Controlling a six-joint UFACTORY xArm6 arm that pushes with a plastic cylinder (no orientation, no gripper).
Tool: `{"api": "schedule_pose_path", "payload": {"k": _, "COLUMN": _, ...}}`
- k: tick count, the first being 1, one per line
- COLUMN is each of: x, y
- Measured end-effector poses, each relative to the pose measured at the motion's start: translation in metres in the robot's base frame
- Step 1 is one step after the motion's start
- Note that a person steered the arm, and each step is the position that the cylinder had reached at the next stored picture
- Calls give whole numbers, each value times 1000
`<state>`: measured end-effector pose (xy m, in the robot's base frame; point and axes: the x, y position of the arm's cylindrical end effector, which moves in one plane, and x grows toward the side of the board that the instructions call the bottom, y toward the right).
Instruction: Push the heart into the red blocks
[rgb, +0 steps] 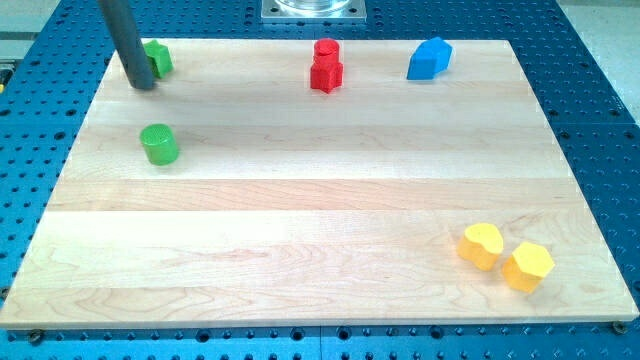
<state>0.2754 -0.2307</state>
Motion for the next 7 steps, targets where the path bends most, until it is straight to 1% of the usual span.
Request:
{"api": "schedule_pose_path", "payload": {"k": 1, "x": -23, "y": 20}}
{"api": "schedule_pose_path", "payload": {"k": 2, "x": 12, "y": 42}}
{"api": "schedule_pose_path", "payload": {"k": 3, "x": 51, "y": 99}}
{"api": "schedule_pose_path", "payload": {"k": 4, "x": 81, "y": 162}}
{"api": "schedule_pose_path", "payload": {"k": 5, "x": 100, "y": 220}}
{"api": "schedule_pose_path", "payload": {"k": 7, "x": 100, "y": 258}}
